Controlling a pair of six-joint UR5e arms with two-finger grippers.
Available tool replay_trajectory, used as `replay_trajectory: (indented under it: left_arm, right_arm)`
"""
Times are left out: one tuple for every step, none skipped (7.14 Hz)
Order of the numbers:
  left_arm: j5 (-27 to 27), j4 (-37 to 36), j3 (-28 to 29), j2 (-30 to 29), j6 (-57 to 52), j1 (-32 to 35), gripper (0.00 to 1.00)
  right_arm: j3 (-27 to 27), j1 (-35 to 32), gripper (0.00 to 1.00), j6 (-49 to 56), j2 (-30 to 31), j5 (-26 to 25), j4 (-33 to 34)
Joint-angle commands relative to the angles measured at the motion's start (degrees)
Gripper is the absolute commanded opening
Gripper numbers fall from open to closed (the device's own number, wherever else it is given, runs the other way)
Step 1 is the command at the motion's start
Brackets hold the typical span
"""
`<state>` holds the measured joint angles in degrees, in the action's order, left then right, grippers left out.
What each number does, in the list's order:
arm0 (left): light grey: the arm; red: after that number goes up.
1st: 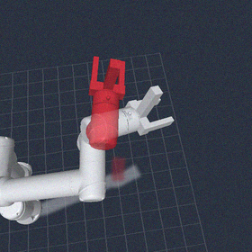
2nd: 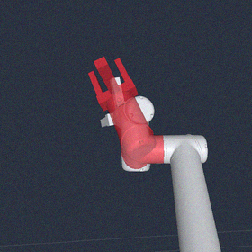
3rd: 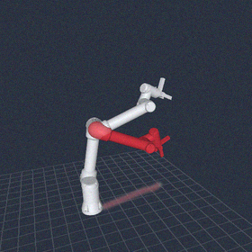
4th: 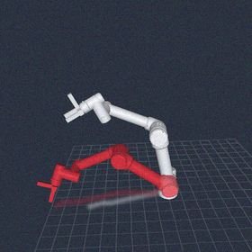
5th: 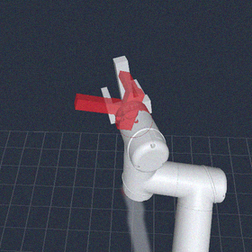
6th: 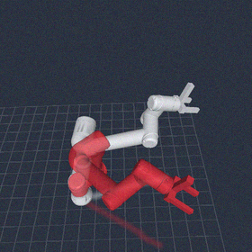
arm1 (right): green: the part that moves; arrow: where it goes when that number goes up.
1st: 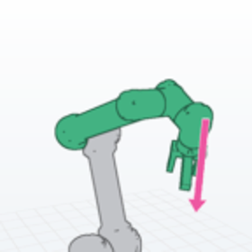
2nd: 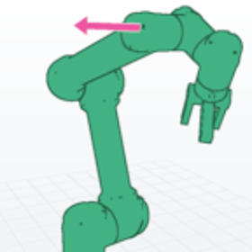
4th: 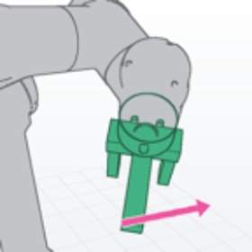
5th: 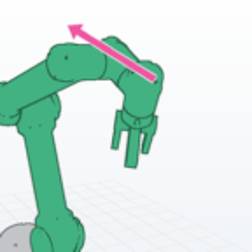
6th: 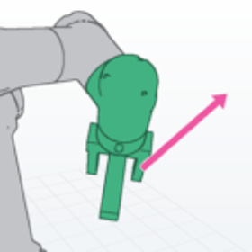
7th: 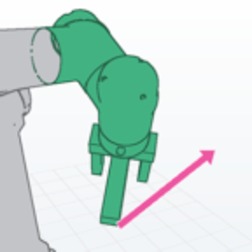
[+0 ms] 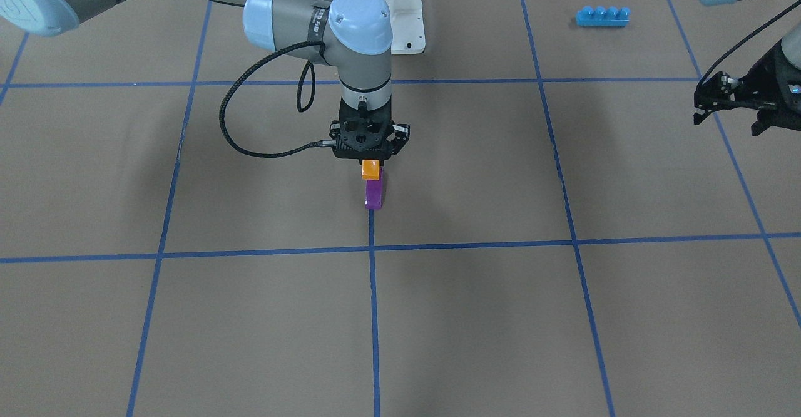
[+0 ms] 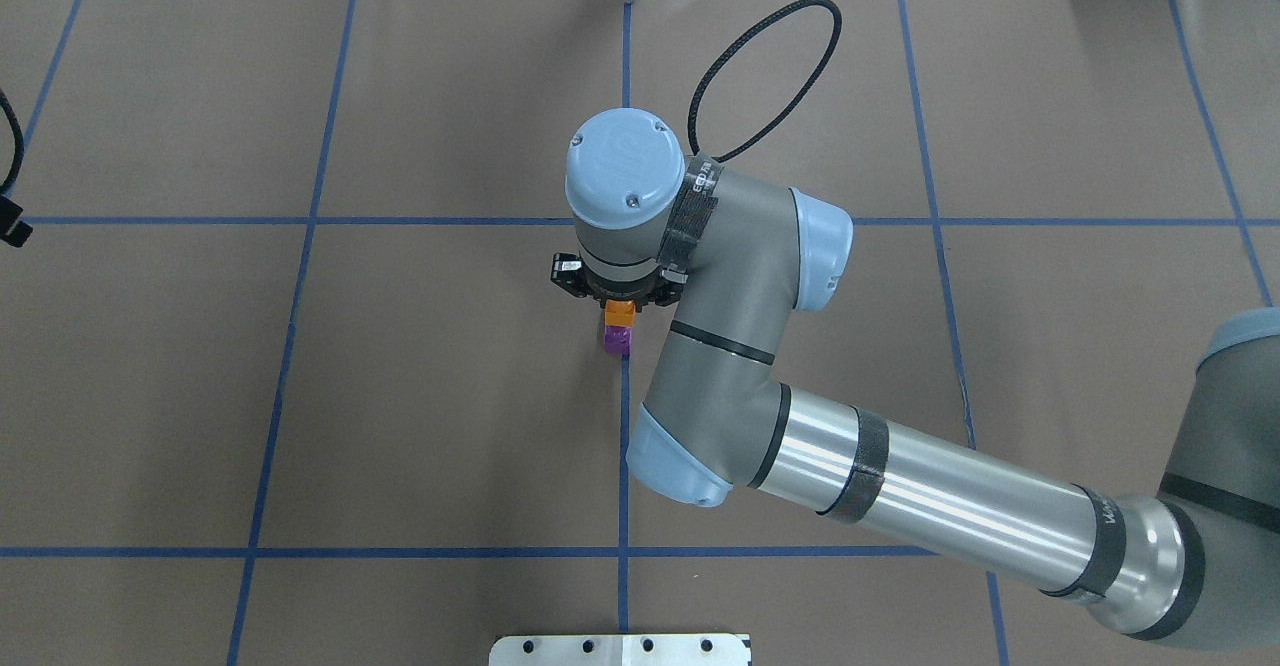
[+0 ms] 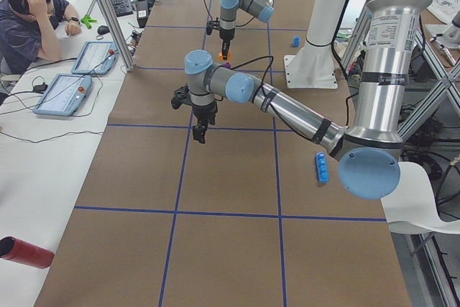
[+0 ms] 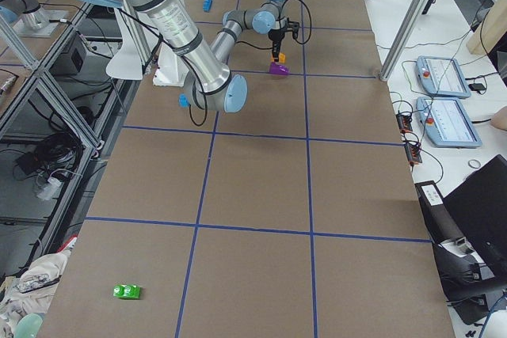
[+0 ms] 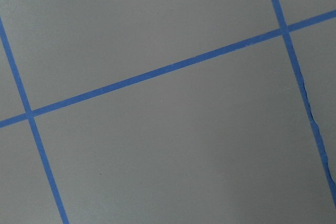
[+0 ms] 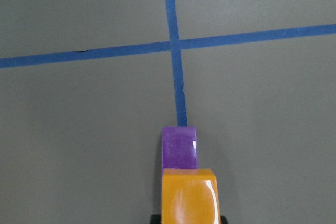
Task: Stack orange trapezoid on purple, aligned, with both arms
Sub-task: 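Align the orange trapezoid over the purple block with the right gripper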
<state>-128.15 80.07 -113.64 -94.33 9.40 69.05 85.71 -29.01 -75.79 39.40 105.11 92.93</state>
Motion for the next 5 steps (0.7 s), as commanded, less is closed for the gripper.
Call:
replay_trajectory:
  left_arm:
    - [0.0,0.0,0.0,-0.07,0.0,-0.06,1.0]
    - [0.0,0.0,0.0,-0.07,0.0,-0.06,1.0]
    - [0.0,0.0,0.0,-0.07,0.0,-0.14,1.0]
    - [0.0,0.0,0.09,-0.07,0.0,-0.14,1.0]
    - [0.0,0.0,0.09,-0.07,0.0,-0.06,1.0]
  right_arm:
    - [-0.9,0.09,0.0,0.03,-0.11,-0.17,-0.03]
    - [-0.9,0.09,0.0,0.12,-0.11,-0.17,-0.03]
    - [-0.99,0.18,0.0,0.12,-0.2,-0.17,-0.03]
    - [-1.07,0.18,0.0,0.2,-0.2,-0.17,-0.03]
    - [-1.25,0.35,0.0,0.21,-0.2,-0.17,-0.03]
